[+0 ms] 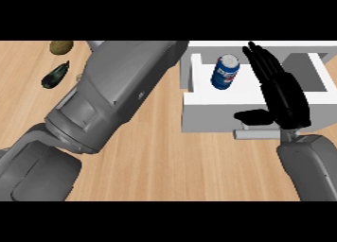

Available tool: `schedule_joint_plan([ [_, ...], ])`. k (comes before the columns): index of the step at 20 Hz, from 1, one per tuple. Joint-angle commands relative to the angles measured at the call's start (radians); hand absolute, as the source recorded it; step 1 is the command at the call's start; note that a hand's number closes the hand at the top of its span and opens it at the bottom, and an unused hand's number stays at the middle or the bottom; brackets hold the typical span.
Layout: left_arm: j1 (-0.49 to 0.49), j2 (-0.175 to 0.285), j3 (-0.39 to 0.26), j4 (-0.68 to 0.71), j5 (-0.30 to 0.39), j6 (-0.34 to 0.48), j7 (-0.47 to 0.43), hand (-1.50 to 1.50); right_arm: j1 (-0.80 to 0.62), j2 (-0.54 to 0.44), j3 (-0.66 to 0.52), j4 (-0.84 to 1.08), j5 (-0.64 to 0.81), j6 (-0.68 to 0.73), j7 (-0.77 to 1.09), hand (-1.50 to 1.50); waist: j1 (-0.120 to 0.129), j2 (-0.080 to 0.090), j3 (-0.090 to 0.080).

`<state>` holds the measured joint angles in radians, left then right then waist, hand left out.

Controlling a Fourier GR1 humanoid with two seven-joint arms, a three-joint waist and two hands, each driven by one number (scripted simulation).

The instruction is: Pick up the can, place it into the drawer and close the drawer

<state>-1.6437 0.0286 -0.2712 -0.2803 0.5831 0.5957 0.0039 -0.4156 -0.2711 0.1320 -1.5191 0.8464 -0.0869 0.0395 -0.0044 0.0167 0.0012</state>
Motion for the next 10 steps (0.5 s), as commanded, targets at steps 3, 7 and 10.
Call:
schedule_joint_plan([
  [3, 0.010, 0.031, 0.006, -0.018, -0.022, -0.004, 0.024, -1.50, -0.126, 0.043, -0.006, 0.306, 0.103, -0.145, -0.076, -1.50, 0.023, -0.005, 0.000],
  [7, 0.046, 0.047, 0.010, -0.053, -0.032, -0.001, 0.022, -1.50, -0.248, 0.068, -0.040, 0.498, 0.139, -0.226, -0.098, -1.50, 0.035, -0.008, 0.000],
  [10, 0.099, 0.081, 0.005, -0.088, -0.044, -0.016, 0.032, -1.50, -0.268, 0.088, -0.068, 0.616, 0.163, -0.340, -0.125, -1.50, 0.040, -0.009, 0.000],
])
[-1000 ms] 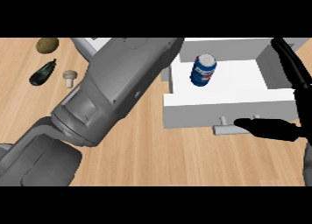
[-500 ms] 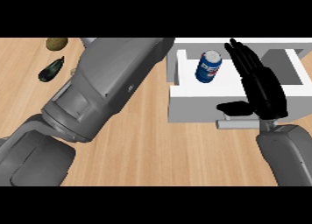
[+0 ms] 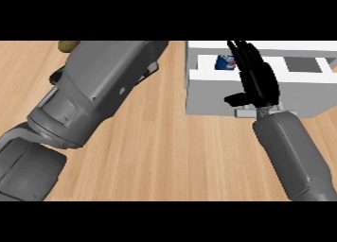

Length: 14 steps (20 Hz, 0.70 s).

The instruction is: Pick up the can, place it into the drawer and close the drawer

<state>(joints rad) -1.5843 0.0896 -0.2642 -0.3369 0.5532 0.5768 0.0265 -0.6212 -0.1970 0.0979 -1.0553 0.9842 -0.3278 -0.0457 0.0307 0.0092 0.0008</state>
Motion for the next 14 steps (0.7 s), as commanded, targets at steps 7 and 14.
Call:
schedule_joint_plan([
  [7, 0.092, 0.080, -0.011, -0.117, -0.019, -0.043, 0.079, -1.50, -0.263, 0.002, -0.120, 0.395, 0.070, -0.263, -0.025, -1.50, 0.045, 0.002, 0.000],
  [14, 0.134, 0.122, -0.040, -0.219, -0.048, -0.044, 0.137, -1.50, -0.436, 0.006, -0.149, 0.589, 0.102, -0.320, -0.015, -1.50, 0.073, 0.005, 0.000],
])
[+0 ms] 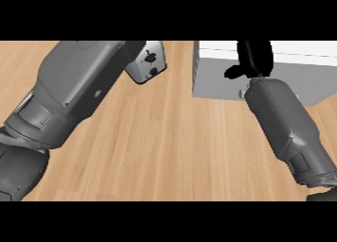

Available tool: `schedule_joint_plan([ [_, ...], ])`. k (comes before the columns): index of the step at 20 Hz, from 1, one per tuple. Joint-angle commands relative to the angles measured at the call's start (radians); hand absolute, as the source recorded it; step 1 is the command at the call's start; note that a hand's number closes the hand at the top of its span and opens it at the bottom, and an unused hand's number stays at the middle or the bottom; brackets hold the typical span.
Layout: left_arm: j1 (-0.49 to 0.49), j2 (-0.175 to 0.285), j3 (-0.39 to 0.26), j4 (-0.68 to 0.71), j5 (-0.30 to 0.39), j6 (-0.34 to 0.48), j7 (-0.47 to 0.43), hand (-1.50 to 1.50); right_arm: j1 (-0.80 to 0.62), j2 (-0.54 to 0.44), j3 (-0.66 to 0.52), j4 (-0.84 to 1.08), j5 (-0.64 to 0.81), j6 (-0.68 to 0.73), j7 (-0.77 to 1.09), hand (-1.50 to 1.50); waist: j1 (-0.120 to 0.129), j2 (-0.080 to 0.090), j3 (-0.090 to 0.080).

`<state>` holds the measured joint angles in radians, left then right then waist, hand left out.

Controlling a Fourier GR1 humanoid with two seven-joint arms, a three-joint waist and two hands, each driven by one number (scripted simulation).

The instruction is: Pick up the can, place it into the drawer and close the drawer

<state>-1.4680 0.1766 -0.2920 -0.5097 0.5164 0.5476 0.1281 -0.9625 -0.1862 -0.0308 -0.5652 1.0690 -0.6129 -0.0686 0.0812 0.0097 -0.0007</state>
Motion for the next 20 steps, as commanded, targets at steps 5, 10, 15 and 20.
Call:
schedule_joint_plan([
  [5, 0.098, 0.023, -0.027, -0.141, -0.018, 0.010, 0.051, -1.50, -0.141, -0.032, -0.051, 0.175, 0.007, -0.065, -0.034, -1.50, 0.024, 0.005, 0.002],
  [10, 0.165, 0.118, -0.016, -0.214, -0.006, -0.066, 0.064, -1.50, -0.197, -0.019, -0.085, 0.198, -0.017, -0.074, -0.035, -1.50, 0.047, 0.010, 0.002],
  [15, 0.215, 0.117, -0.023, -0.268, -0.011, -0.045, 0.073, -1.50, -0.242, 0.042, -0.152, 0.169, -0.112, -0.037, -0.114, -1.50, 0.032, 0.004, 0.003],
  [20, 0.228, 0.137, -0.042, -0.365, -0.026, -0.023, 0.119, -1.50, -0.283, -0.010, -0.187, 0.207, -0.127, -0.009, -0.145, -1.50, 0.044, 0.006, 0.003],
])
